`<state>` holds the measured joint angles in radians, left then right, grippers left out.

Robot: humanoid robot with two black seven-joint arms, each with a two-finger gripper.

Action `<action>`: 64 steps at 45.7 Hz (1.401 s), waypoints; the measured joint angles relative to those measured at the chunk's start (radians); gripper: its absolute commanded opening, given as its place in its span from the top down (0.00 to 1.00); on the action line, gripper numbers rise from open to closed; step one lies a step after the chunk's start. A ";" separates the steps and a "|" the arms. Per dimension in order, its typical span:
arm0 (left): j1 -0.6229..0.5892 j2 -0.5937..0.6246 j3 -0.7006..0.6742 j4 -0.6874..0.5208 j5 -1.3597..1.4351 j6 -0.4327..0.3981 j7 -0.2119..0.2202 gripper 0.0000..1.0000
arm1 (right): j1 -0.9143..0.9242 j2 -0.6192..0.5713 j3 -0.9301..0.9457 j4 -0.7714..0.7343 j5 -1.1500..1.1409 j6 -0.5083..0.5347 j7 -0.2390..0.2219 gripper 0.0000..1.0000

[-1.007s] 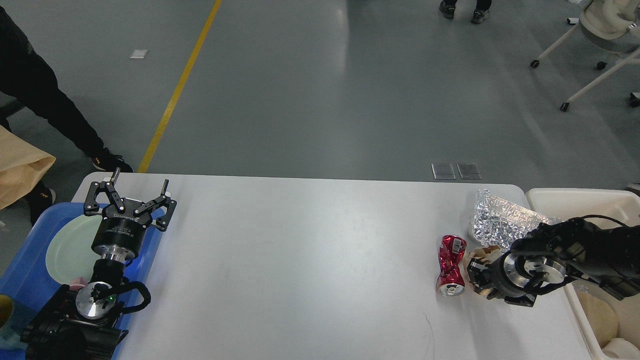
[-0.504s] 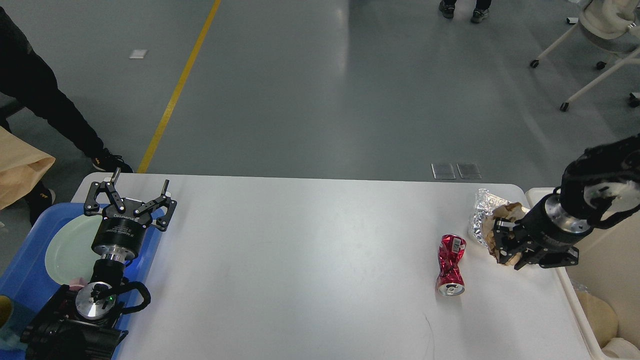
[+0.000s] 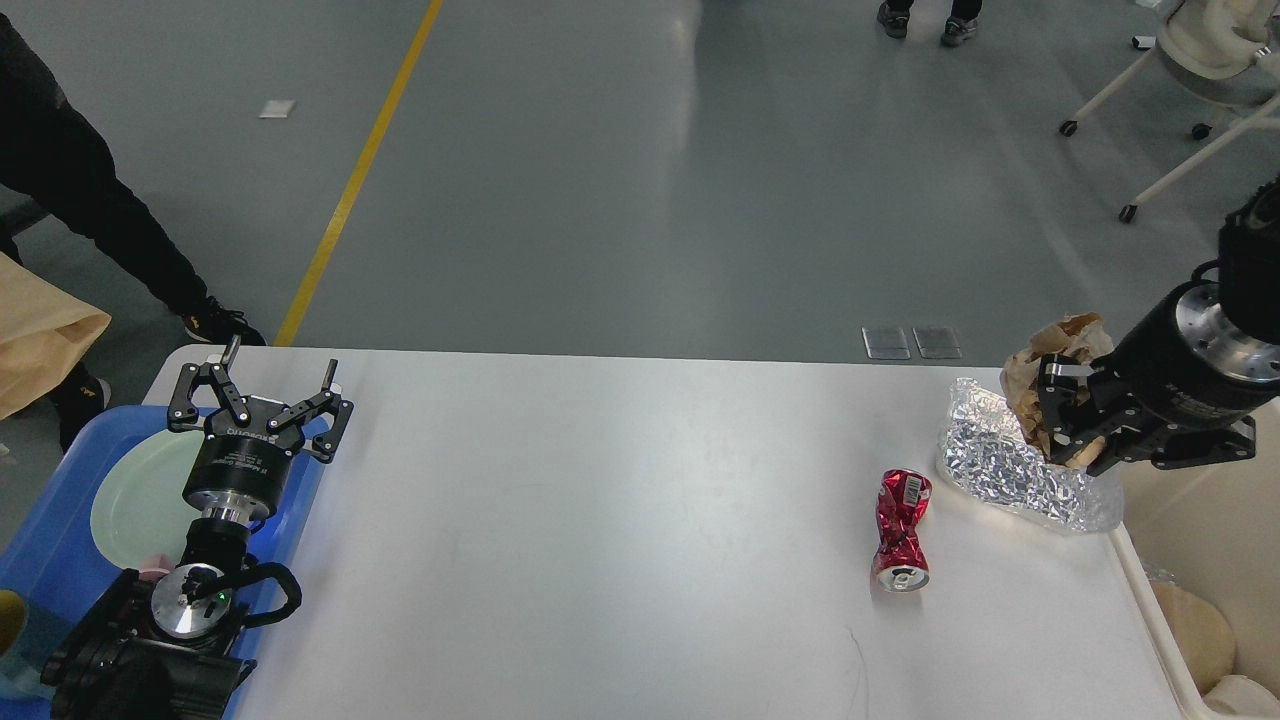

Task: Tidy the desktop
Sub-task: 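Lift the brown paper and drop it into the white box, then open the right gripper inside the box and hold it there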

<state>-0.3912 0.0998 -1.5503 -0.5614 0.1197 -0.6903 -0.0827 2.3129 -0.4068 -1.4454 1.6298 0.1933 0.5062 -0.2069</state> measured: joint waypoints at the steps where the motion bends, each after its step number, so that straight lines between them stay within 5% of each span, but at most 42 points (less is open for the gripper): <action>1: 0.000 0.000 0.000 0.000 0.000 0.000 0.000 0.04 | 0.000 0.001 -0.008 0.000 0.003 -0.011 0.001 1.00; 16: 0.000 0.000 0.000 0.000 0.000 0.000 0.000 0.04 | -0.107 0.029 -0.236 -0.075 0.110 -0.236 0.075 1.00; 22: 0.000 0.000 0.000 0.000 0.000 0.000 0.000 0.04 | -0.250 -0.050 -0.242 -0.184 0.122 -0.276 0.080 1.00; 33: 0.000 0.000 0.000 0.000 0.000 0.000 0.000 0.04 | -0.664 -0.226 -0.032 -0.504 0.114 -0.279 0.076 1.00; 42: 0.000 0.000 0.000 0.000 0.000 0.000 0.000 0.04 | -1.004 -0.253 0.149 -0.791 0.112 -0.280 0.075 1.00; 58: 0.000 0.000 0.000 0.000 0.000 0.000 0.000 0.04 | -1.660 -0.055 0.423 -1.478 0.116 -0.340 0.076 1.00; 64: 0.000 0.000 0.000 0.000 0.000 0.000 0.000 0.04 | -1.813 0.031 0.426 -1.612 0.118 -0.425 0.073 1.00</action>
<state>-0.3912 0.0997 -1.5507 -0.5614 0.1196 -0.6903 -0.0832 0.4998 -0.3760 -1.0194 0.0178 0.3116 0.0808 -0.1337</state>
